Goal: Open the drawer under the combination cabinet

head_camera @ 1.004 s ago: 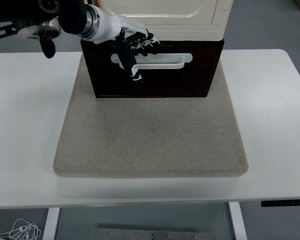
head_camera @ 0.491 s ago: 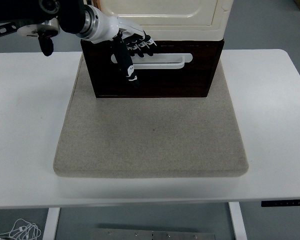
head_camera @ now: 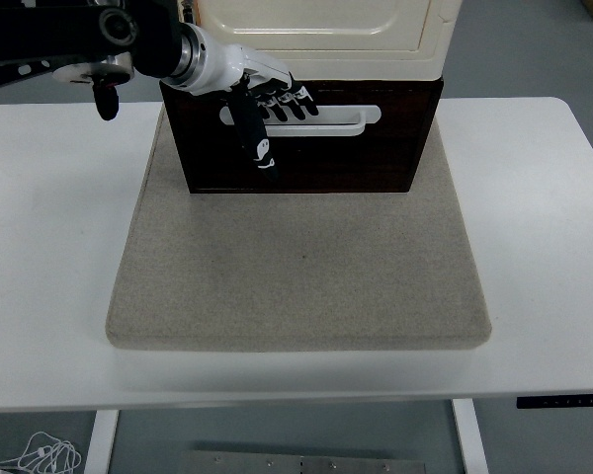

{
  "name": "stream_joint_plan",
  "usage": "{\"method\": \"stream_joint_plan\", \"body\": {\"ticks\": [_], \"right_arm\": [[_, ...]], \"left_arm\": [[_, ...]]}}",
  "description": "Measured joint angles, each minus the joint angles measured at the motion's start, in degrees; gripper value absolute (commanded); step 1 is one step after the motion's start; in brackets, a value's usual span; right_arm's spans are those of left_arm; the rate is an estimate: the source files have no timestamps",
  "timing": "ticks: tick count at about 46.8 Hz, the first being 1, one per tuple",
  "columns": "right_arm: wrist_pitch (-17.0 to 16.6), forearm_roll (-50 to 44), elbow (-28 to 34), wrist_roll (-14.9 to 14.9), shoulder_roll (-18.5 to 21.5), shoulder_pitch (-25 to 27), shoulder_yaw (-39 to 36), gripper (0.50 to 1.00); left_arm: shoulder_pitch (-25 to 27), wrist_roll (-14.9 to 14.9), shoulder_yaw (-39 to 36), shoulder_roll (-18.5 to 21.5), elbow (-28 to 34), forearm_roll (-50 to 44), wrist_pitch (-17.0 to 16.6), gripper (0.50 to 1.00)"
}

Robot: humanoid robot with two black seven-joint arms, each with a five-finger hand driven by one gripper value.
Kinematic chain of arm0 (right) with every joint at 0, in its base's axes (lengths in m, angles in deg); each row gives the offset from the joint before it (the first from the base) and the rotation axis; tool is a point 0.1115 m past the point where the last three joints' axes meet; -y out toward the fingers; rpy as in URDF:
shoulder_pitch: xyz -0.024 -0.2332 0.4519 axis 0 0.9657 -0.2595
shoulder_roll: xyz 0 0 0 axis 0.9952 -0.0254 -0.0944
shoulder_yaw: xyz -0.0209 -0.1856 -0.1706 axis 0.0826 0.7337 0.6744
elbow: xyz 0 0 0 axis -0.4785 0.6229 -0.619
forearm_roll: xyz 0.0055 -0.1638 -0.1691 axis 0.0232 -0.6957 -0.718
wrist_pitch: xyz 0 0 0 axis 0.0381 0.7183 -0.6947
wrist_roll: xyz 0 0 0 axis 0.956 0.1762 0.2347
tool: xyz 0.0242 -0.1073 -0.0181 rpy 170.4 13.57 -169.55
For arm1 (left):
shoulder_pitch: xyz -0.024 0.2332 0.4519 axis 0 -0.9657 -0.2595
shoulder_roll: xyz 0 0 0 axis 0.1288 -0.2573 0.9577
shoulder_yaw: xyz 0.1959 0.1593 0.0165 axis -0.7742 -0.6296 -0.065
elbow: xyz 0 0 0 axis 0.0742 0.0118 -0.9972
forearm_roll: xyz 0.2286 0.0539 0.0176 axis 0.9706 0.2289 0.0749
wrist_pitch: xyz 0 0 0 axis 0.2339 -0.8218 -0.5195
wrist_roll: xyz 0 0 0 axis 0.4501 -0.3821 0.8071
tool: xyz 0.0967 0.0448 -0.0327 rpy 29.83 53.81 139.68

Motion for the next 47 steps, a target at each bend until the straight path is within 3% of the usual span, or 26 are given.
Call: {"method": "stream_joint_plan", "body": {"ticks": [47], "right_arm": [[-0.01,0.04,0.00,0.00,0.00,0.00,0.00,0.926]], "left_arm": [[-1.75,0.08,0.19,-1.89,-1.93,0.07,-0.56,1.000]]}}
